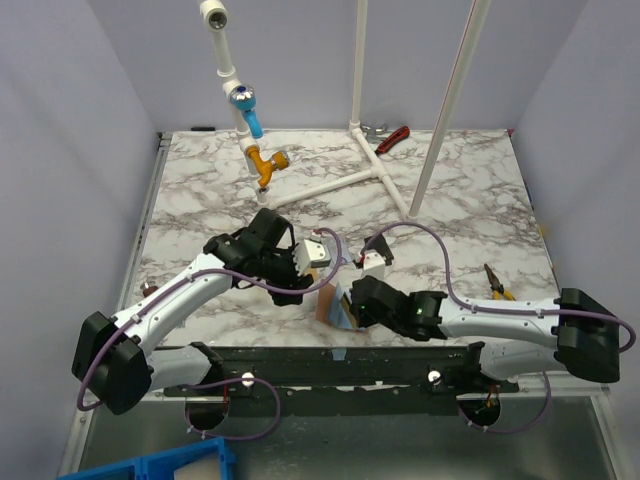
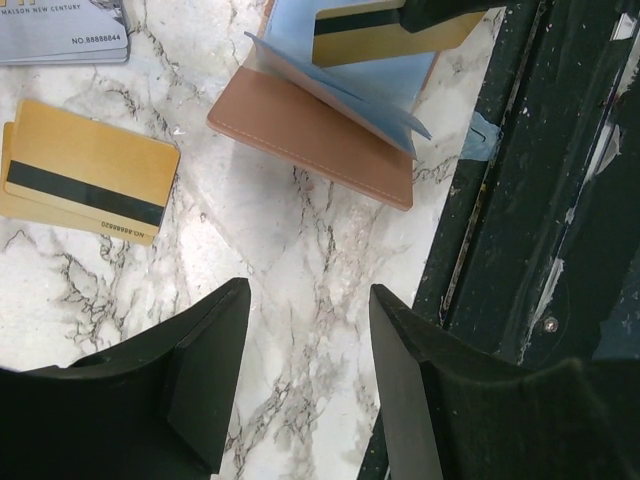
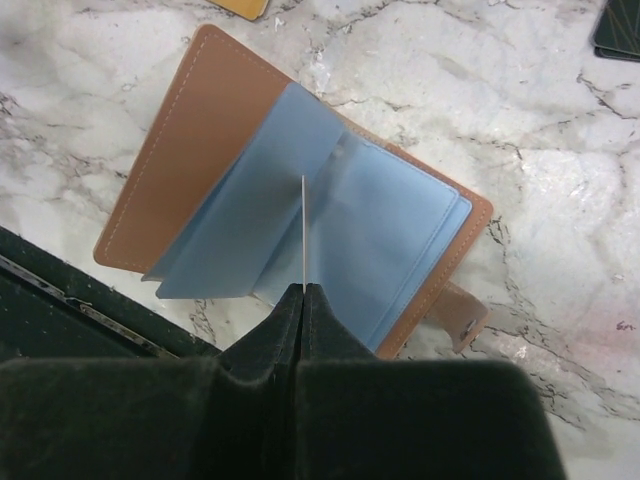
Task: Put the credit cards into the card holder
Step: Insert the credit card into the card holder.
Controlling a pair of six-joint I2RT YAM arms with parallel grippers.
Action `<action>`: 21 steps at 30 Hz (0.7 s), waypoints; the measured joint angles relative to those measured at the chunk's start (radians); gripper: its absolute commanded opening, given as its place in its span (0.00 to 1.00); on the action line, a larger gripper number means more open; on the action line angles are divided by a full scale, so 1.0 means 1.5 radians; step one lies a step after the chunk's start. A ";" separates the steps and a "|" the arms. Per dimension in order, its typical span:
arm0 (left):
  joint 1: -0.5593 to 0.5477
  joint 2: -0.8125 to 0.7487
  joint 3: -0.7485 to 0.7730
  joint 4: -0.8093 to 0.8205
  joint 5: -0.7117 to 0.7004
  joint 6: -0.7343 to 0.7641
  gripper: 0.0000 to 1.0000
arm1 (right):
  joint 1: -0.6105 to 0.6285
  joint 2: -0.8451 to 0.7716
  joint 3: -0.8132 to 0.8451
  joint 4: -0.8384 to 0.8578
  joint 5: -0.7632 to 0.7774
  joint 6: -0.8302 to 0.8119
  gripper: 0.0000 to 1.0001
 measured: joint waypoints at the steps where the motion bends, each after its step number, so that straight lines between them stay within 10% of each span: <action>1: 0.000 0.001 0.000 0.001 0.000 0.002 0.53 | -0.001 0.006 0.000 0.002 -0.006 -0.003 0.01; 21: -0.047 0.106 0.063 0.055 -0.007 0.095 0.53 | -0.058 -0.007 -0.018 0.107 -0.150 -0.044 0.01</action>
